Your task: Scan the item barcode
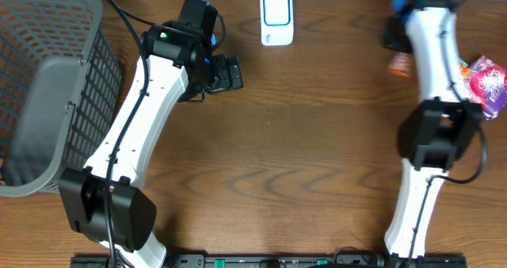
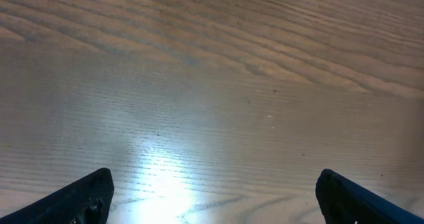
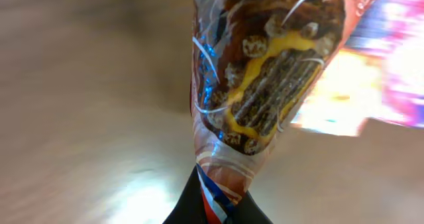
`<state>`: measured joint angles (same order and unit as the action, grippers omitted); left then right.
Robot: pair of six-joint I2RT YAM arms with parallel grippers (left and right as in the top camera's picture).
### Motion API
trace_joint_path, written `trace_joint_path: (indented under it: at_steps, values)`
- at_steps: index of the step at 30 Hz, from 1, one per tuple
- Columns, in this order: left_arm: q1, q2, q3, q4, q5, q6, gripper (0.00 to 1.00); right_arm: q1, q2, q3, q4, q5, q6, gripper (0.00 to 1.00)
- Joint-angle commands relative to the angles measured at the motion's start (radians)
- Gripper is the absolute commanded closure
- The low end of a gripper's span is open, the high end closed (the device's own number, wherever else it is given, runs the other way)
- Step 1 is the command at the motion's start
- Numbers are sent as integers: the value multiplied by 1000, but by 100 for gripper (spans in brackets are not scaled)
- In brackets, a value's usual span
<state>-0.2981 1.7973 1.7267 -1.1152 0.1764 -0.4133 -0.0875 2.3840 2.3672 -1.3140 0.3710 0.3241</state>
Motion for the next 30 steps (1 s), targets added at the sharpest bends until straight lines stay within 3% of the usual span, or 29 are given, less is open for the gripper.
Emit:
trace_joint_path:
  at_steps: [1, 5, 11, 15, 22, 30]
  values:
    - [2, 8, -7, -2, -13, 16, 2, -71, -26, -2, -37, 73, -77, 99]
    - [2, 8, -7, -2, -13, 16, 2, -177, -26, -10, -72, 72, -67, 94]
    - [2, 8, -7, -2, -13, 16, 2, -292, -26, -28, -102, -47, -63, 23]
    - [2, 8, -7, -2, -13, 16, 2, -331, -26, -39, -129, -134, -62, 3]
    - [2, 8, -7, -2, -13, 16, 2, -343, -75, -38, -235, -240, -10, 1]
    - [2, 8, -7, -2, -13, 16, 2, -312, -329, -38, -354, -380, -26, 1]
